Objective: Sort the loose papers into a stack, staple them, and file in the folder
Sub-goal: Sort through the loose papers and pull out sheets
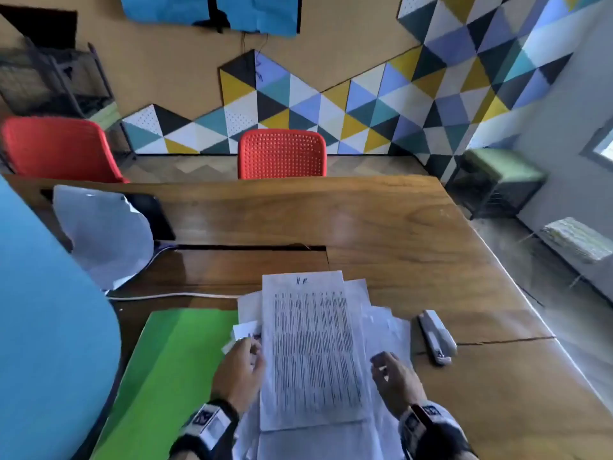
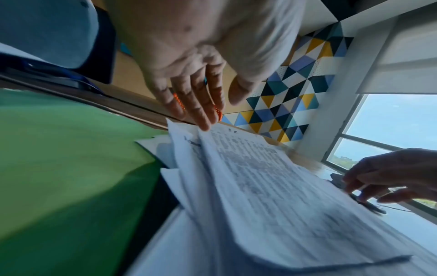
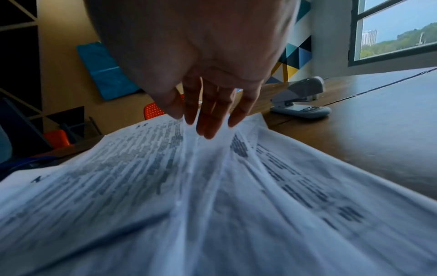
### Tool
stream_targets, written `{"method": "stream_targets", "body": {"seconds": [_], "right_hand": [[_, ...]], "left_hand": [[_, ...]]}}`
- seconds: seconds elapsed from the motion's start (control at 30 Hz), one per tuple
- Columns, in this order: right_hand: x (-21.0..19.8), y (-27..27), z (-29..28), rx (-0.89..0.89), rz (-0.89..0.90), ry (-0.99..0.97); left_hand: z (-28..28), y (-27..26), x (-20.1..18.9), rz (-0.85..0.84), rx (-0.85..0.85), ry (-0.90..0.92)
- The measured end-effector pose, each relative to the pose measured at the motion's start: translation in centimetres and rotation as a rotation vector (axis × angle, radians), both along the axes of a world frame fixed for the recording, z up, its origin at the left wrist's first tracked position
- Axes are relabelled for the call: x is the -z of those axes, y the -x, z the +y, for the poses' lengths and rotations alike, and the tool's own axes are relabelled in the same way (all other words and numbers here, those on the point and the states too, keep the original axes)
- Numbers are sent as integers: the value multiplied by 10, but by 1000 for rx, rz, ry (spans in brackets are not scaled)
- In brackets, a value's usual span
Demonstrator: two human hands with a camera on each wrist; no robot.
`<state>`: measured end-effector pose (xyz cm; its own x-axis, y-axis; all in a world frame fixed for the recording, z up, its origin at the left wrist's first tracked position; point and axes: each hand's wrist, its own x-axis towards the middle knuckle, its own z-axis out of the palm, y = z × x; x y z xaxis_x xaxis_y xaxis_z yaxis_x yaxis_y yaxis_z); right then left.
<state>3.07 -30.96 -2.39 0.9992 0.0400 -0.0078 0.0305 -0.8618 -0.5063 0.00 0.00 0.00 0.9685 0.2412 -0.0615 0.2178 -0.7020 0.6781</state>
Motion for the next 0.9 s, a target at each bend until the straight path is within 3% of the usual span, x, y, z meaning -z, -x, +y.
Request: {"method": "stream_targets", "body": {"seconds": [0.23,0.33,0.4,0.5,0.53,0.63,0.67,0.8,0.9], "right_hand": [[2,-22,25,150,481,-425],[3,-27,32,157,573,-424],[4,-30,32,172,593,-406],[6,-34,28,241,711,-588],[8,-36,25,260,679,-562],[10,-45,11,330,445,-194],[8,-48,8,338,415,-151],[4,-56,13,203,535,-204],[3,-55,19,81,390,-241]], "left_hand": [[-30,-20,16,324,-229,169],[-35,-19,22,455,-244,241],[-40,-17,25,405,-224,253],[-47,-14,18,270,-237,195],[-48,-14,16,232,-253,189],[-47,-16,13,196,-278,197],[-47,-16,14,193,-283,215],[-48,-15,15,186,-241,181],[-52,-14,11,118,-222,112]]}}
